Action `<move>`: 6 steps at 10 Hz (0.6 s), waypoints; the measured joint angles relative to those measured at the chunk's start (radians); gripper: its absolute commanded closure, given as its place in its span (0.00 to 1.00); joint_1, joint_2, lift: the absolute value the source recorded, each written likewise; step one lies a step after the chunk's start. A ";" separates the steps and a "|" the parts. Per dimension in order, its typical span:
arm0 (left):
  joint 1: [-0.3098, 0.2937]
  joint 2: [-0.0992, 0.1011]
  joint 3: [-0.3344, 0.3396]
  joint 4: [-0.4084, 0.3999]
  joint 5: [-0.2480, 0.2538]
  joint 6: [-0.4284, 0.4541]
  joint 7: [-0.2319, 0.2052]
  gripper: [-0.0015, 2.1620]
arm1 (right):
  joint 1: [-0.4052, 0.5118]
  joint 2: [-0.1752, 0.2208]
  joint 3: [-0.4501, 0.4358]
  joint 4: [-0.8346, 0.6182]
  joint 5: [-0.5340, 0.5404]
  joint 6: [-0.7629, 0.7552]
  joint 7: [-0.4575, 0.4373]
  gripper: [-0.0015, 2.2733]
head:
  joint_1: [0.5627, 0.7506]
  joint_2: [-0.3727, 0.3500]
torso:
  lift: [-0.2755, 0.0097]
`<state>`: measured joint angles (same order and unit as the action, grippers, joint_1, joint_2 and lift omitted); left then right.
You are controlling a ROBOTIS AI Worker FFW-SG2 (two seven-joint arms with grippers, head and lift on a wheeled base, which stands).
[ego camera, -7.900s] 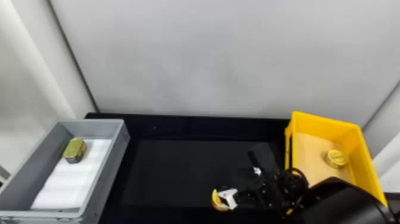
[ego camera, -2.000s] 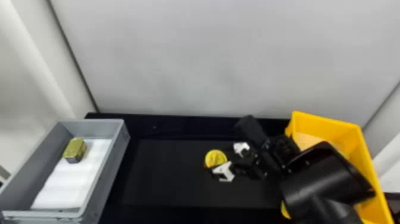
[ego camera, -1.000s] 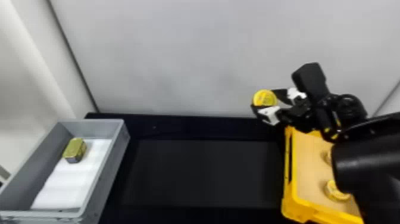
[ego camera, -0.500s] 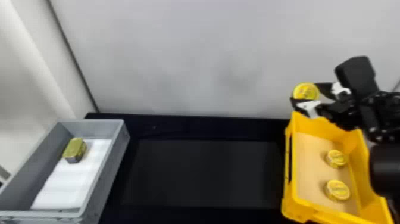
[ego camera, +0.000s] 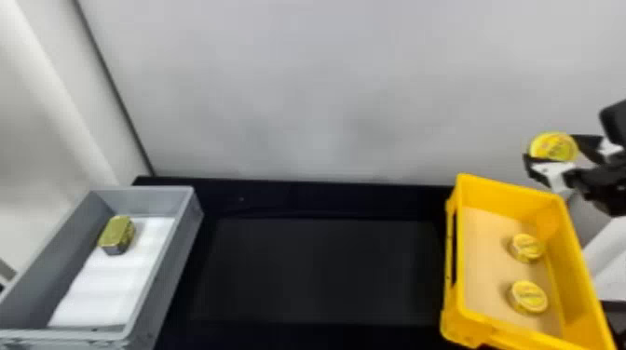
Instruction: Pick up the round yellow can and place it in the yellow rectangular box
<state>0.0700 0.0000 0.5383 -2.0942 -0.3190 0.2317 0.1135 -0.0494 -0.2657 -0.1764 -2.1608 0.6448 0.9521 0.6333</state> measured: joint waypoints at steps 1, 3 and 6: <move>0.001 0.000 0.001 -0.002 0.000 0.000 0.000 0.05 | 0.014 0.000 -0.029 -0.001 0.000 -0.003 -0.005 0.32 | 0.70 0.53 | 0.76; 0.002 0.000 0.002 -0.003 0.000 0.000 0.000 0.05 | 0.037 0.000 -0.077 -0.001 -0.001 -0.011 -0.009 0.32 | 0.70 0.53 | 0.76; 0.004 0.000 0.002 -0.004 0.001 -0.003 0.000 0.05 | 0.080 0.007 -0.132 0.030 -0.029 -0.030 -0.035 0.32 | 0.70 0.53 | 0.76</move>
<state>0.0739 0.0000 0.5405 -2.0986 -0.3176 0.2289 0.1136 0.0303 -0.2589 -0.3087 -2.1304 0.6162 0.9223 0.5982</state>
